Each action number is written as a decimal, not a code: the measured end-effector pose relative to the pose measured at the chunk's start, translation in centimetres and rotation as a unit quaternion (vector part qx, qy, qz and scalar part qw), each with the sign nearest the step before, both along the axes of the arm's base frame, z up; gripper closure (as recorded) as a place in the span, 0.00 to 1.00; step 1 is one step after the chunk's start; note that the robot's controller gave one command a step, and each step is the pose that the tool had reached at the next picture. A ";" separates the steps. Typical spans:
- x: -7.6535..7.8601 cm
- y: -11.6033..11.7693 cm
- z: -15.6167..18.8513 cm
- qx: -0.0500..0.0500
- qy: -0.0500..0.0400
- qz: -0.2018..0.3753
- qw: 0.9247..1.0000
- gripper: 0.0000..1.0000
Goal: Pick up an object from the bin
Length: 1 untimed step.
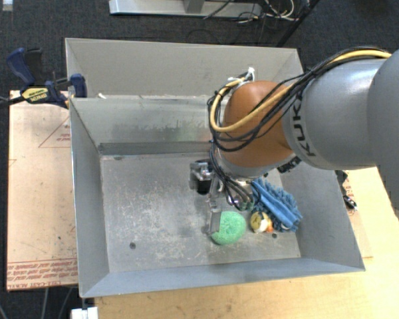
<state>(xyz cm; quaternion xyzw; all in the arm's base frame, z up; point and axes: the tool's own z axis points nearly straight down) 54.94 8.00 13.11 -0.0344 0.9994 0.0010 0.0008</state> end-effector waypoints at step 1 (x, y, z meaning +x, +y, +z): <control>-2.2 -3.4 -2.0 0.000 0.008 0.095 0.995 0.00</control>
Offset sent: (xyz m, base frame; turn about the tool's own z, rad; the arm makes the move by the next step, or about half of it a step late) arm -0.0375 -0.0739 -0.0042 -0.0493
